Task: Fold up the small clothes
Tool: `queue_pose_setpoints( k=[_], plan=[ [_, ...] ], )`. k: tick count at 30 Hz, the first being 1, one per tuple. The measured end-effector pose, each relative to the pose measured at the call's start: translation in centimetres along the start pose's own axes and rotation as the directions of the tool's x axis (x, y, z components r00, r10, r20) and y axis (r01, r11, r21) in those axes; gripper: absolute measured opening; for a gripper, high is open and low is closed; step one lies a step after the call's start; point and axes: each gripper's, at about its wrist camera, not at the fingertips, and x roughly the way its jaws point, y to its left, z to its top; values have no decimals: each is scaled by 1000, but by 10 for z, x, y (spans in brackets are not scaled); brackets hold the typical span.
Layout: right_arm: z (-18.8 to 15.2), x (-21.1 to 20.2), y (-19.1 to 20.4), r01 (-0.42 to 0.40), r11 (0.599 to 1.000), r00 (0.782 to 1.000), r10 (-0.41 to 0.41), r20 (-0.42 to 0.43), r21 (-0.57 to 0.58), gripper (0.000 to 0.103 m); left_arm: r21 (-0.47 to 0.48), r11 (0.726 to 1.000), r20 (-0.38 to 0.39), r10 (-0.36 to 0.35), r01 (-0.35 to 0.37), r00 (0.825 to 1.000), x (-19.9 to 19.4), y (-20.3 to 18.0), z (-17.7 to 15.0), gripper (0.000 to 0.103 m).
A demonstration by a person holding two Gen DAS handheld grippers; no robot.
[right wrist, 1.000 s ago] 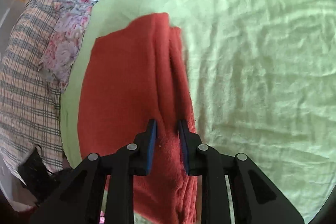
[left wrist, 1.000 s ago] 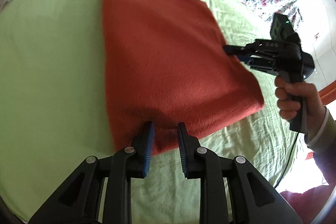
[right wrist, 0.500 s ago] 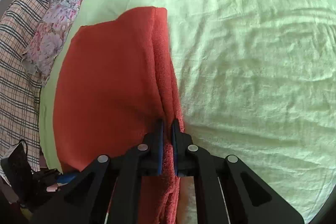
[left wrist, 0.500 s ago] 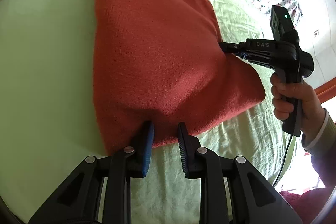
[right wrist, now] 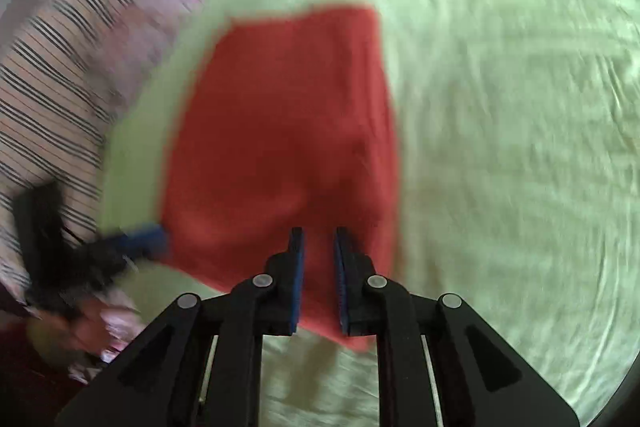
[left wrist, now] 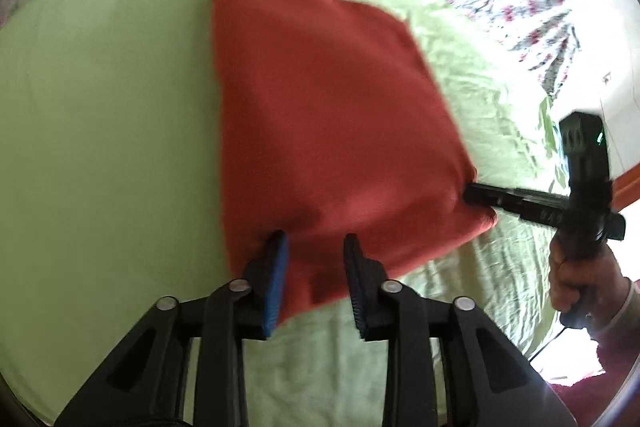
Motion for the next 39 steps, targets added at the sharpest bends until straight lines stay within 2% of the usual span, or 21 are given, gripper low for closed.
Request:
queue_pose_setpoints(
  k=[1, 3, 7, 15, 19, 23, 24, 26, 32, 35, 37, 39],
  plan=[
    [-6, 9, -6, 36, 999, 999, -36, -29, 5, 12, -6, 1000, -5, 1, -1, 1000, 3, 3, -1, 19],
    [-12, 11, -18, 25, 999, 1000, -26, 16, 39, 11, -2, 1000, -1, -4, 4, 1000, 2, 5, -1, 19],
    [-12, 10, -20, 54, 998, 998, -55, 18, 43, 11, 23, 1000, -8, 10, -10, 1000, 1, -1, -2, 20],
    [-13, -2, -8, 58, 994, 997, -63, 49, 96, 15, 102, 993, 80, -58, 50, 995, -29, -12, 18, 30],
    [-14, -14, 7, 61, 992, 993, -72, 99, 107, 15, 103, 994, 96, -55, 45, 994, -21, -3, 39, 30],
    [-13, 4, 11, 114, 985, 991, -122, 54, 127, 15, 67, 996, 75, -58, 53, 996, -2, 10, 59, 29],
    [-15, 10, 8, 114, 983, 991, -122, 47, 143, 15, 63, 997, 62, -42, 38, 997, 5, 12, 61, 24],
    [-14, 12, 2, 95, 981, 992, -107, 63, 166, 15, 62, 998, 60, -16, 12, 998, 13, 12, 65, 23],
    [-15, 4, -4, 77, 986, 995, -86, 51, 146, 15, 47, 998, 65, 32, -35, 997, 3, 2, 56, 26],
    [-22, -3, -13, 45, 987, 997, -53, 50, 151, 15, 41, 998, 61, 49, -51, 997, -4, -4, 37, 33],
    [-30, -7, -15, 32, 989, 998, -39, 47, 141, 15, 69, 993, 60, 90, -94, 994, -13, -7, 16, 34],
    [-36, -8, -15, 61, 991, 997, -66, 39, 118, 19, 72, 991, 48, 113, -116, 992, -15, -10, 1, 38]
  ],
)
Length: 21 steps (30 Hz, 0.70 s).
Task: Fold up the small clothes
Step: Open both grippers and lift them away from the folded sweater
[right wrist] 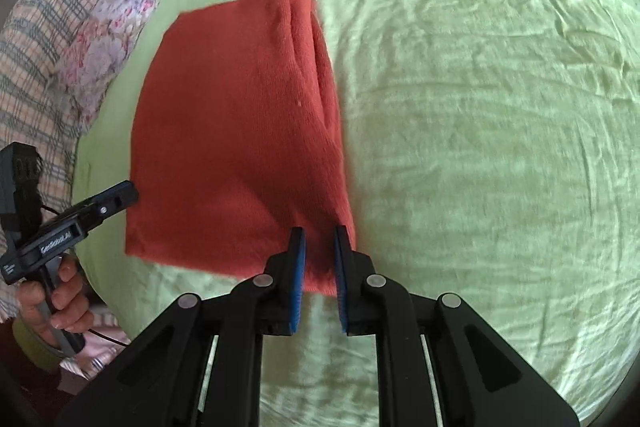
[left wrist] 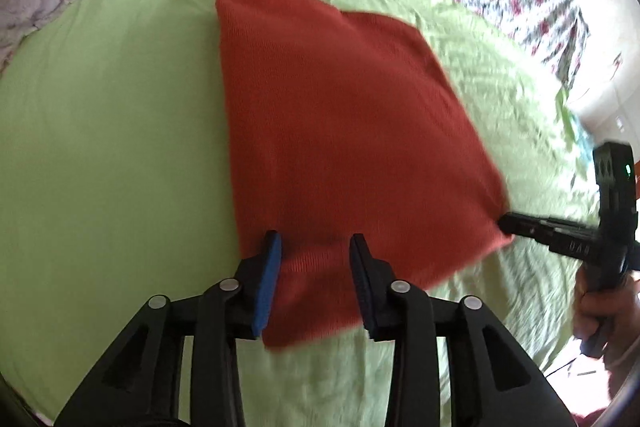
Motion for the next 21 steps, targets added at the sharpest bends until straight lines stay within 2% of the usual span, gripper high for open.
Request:
queue_pose_setpoints(
  k=[1, 2, 4, 8, 13, 18, 21],
  plan=[
    [-2, 1, -2, 24, 1000, 1000, -25, -16, -7, 30, -5, 1000, -12, -1, 1, 1000, 0, -1, -6, 38],
    [-4, 2, -7, 7, 1000, 999, -7, -31, 1, 30, -13, 1000, -28, 2, -3, 1000, 1, -1, -15, 38],
    [-5, -7, -12, -23, 1000, 1000, 23, -10, 16, 30, -4, 1000, -34, 26, -26, 999, 0, -2, -31, 38],
    [-9, -26, -9, -6, 999, 1000, 7, 22, -32, 30, -18, 998, -40, 54, -55, 998, -11, -3, -54, 38],
    [-14, -45, -4, -41, 997, 998, 44, 50, -64, 30, -76, 994, -27, 78, -80, 997, -29, -3, -71, 41],
    [-22, -56, 7, -56, 992, 997, 63, 53, -116, 34, -96, 982, 22, 166, -163, 986, -57, -9, -85, 66],
    [-29, -57, 20, -61, 985, 997, 69, 46, -164, 53, -100, 968, 34, 235, -231, 971, -70, -13, -96, 76]
  ],
)
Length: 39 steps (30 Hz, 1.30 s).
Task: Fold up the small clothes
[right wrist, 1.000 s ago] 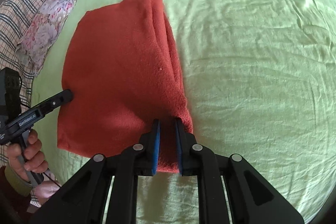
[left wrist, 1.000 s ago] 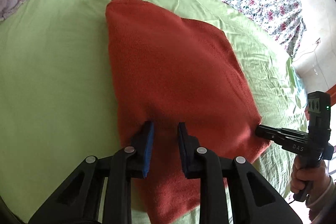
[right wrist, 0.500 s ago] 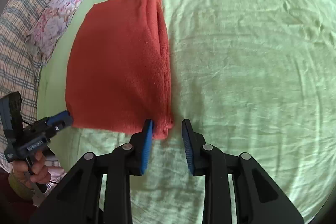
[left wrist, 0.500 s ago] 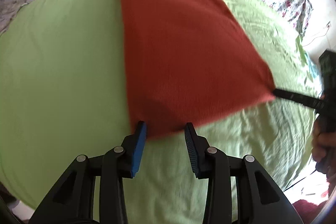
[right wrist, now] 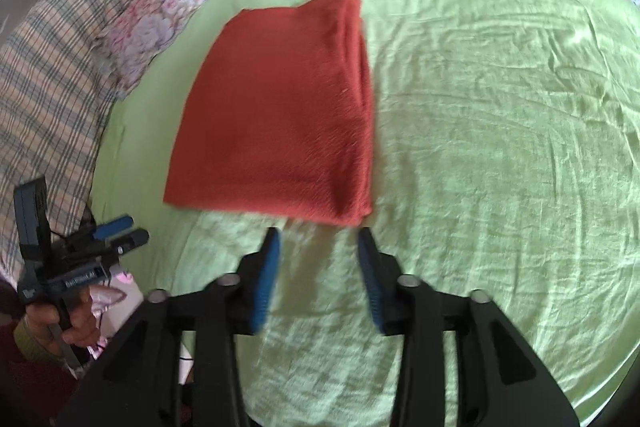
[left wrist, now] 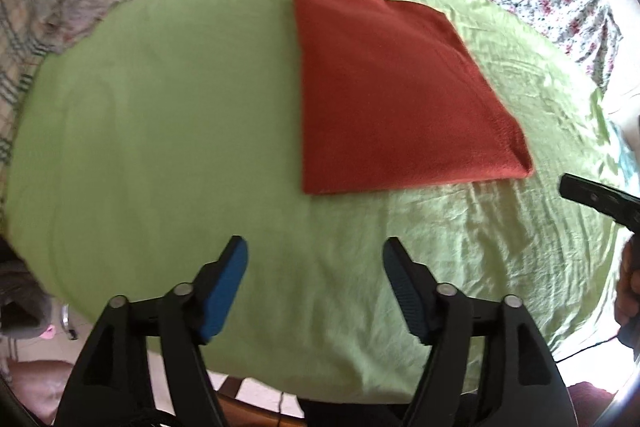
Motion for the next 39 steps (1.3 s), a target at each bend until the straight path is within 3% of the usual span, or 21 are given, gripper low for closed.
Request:
queue_pose_setpoints(
  k=[4, 8, 14, 19, 30, 39],
  plan=[
    [-18, -7, 15, -11, 997, 1000, 12, 7, -77, 79, 14, 997, 15, 77, -77, 997, -10, -3, -13, 83],
    [-38, -11, 24, -6, 987, 1000, 8, 10, -160, 81, 58, 981, 23, 181, -182, 983, -15, -6, -30, 85],
    [-62, -19, 30, 25, 973, 1000, -26, -1, -228, 86, 83, 973, 26, 215, -216, 976, -22, -9, -44, 89],
    [-68, -16, 33, 21, 976, 1000, -21, -1, -219, 87, 108, 966, 62, 231, -236, 971, -25, -12, -35, 91],
    [-24, 3, 44, 27, 972, 999, -21, 30, -235, 91, 150, 956, 157, 230, -253, 960, -26, -32, 28, 92],
    [14, 34, 36, 30, 980, 1000, -30, 6, -196, 91, 123, 967, 107, 210, -222, 972, 7, -32, 63, 92]
  ],
)
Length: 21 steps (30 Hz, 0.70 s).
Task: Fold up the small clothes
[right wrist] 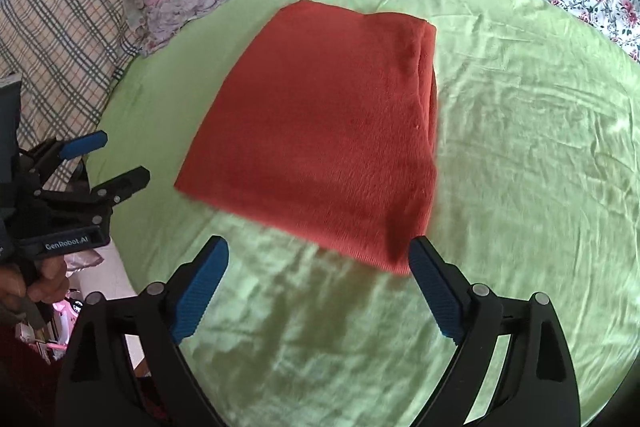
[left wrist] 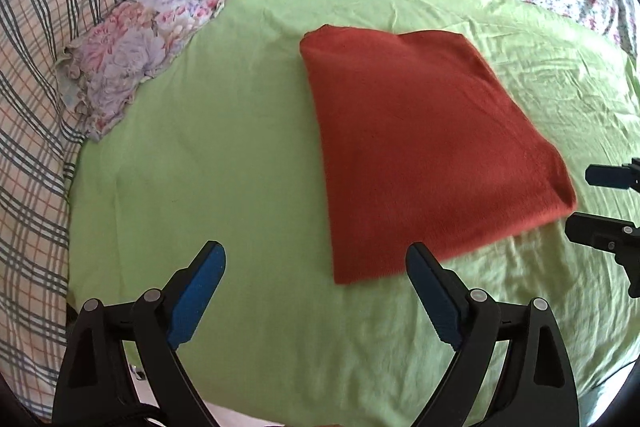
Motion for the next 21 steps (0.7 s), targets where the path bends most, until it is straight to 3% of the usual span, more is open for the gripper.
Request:
queue_pose_setpoints(
  k=[5, 21],
  plan=[
    [17, 10, -13, -3, 999, 1000, 4, -10, 32, 91, -46, 999, -19, -10, 9, 1000, 17, 4, 13, 92],
    [49, 38, -29, -13, 999, 1000, 15, -27, 52, 91, -58, 998, -31, -22, 20, 999, 43, -3, 34, 92]
  ],
)
